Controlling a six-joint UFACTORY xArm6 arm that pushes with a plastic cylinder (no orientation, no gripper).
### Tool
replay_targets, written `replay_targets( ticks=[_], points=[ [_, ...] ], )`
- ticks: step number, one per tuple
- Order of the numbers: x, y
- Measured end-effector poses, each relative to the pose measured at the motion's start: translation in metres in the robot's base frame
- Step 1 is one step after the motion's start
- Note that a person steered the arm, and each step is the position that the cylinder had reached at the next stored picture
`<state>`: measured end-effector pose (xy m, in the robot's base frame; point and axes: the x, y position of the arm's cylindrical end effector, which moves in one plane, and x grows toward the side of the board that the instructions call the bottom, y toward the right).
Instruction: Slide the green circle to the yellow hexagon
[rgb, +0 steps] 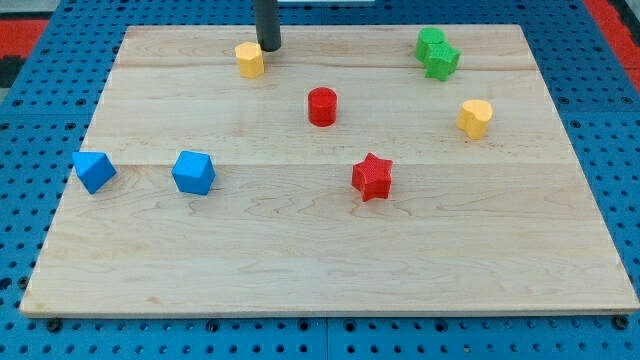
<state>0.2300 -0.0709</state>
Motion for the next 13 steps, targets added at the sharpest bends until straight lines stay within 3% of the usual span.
replay_targets(
  ticks=[2, 3, 5, 9, 11, 13],
  points=[
    [-0.025, 0.16],
    [-0.029, 0.267],
    [-0.028, 0.35],
    [-0.027, 0.34],
    [0.004, 0.289],
    [0.006, 0.225]
  ],
)
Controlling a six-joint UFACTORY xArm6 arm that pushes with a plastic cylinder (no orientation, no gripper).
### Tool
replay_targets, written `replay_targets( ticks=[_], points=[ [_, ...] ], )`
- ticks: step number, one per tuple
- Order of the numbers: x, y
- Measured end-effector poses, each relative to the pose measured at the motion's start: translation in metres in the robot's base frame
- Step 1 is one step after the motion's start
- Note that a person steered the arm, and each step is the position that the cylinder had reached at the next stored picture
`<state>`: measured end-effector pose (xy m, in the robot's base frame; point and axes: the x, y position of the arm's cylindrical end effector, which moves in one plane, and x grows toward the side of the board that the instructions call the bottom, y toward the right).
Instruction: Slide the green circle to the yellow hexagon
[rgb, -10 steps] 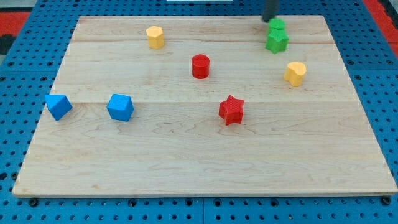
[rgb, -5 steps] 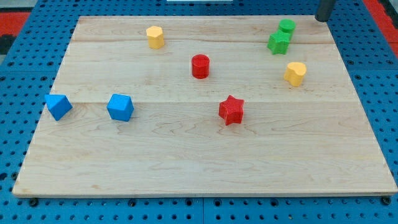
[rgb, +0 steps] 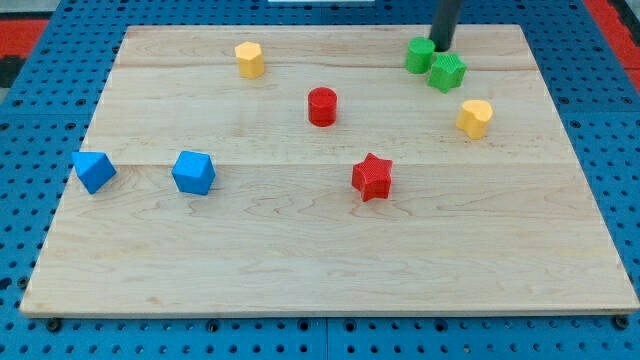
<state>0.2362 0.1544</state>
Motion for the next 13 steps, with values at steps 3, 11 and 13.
replay_targets(
  ticks=[3, 11, 13],
  points=[
    [0.0, 0.014],
    [0.03, -0.05],
    [0.052, -0.141]
  ],
)
